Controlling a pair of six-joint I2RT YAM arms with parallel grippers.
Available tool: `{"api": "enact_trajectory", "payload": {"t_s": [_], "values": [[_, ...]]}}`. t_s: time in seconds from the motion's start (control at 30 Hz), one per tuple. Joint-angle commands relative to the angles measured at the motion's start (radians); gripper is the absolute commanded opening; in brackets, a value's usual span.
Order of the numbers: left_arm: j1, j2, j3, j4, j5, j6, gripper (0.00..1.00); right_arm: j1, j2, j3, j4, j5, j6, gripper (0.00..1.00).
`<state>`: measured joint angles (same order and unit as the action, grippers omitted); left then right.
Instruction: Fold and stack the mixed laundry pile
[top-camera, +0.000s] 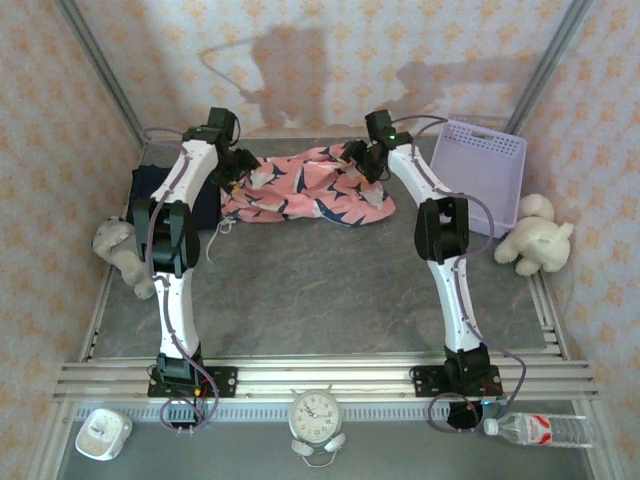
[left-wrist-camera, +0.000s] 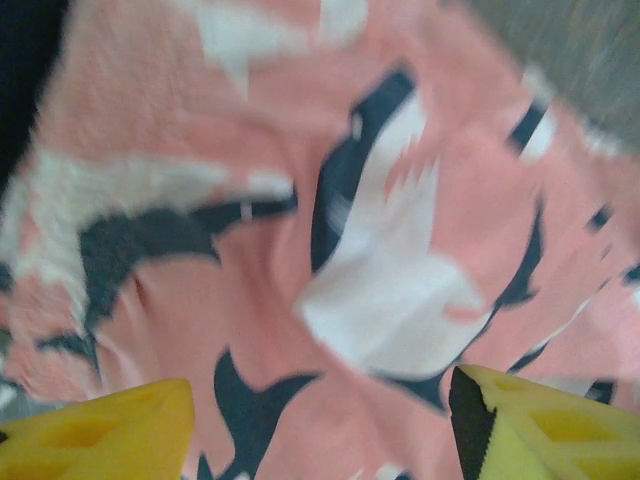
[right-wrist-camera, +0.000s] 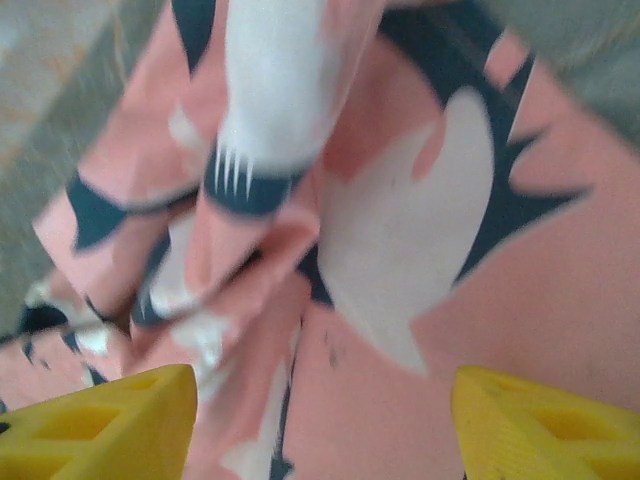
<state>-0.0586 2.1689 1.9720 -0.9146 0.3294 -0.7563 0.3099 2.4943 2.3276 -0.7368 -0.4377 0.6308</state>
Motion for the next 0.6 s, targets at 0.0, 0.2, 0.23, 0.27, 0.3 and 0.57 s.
{"api": "enact_trajectory", "payload": {"t_s": [0.0, 0.2, 0.23, 0.27, 0.3, 0.57], "values": [[-0.028, -0.008, -0.092, 0.062, 0.040, 0.030, 0.67, 0.033, -0.068, -0.062, -0.011, 0.068, -0.072, 0.66], [-0.064, 0.052, -0.171, 0.072, 0.045, 0.067, 0.65, 0.037, -0.046, -0.168, -0.082, 0.105, -0.113, 0.65], [-0.076, 0.040, -0.205, 0.082, 0.048, 0.068, 0.65, 0.038, -0.069, -0.221, -0.075, 0.108, -0.114, 0.65], [-0.088, 0.024, -0.247, 0.096, 0.052, 0.066, 0.65, 0.038, -0.102, -0.291, -0.056, 0.106, -0.114, 0.65], [-0.100, 0.007, -0.288, 0.112, 0.055, 0.063, 0.65, 0.039, -0.137, -0.361, -0.033, 0.105, -0.111, 0.65], [-0.230, -0.251, -0.718, 0.216, 0.066, -0.001, 0.65, 0.040, -0.563, -1.034, 0.085, 0.075, -0.083, 0.62]]}}
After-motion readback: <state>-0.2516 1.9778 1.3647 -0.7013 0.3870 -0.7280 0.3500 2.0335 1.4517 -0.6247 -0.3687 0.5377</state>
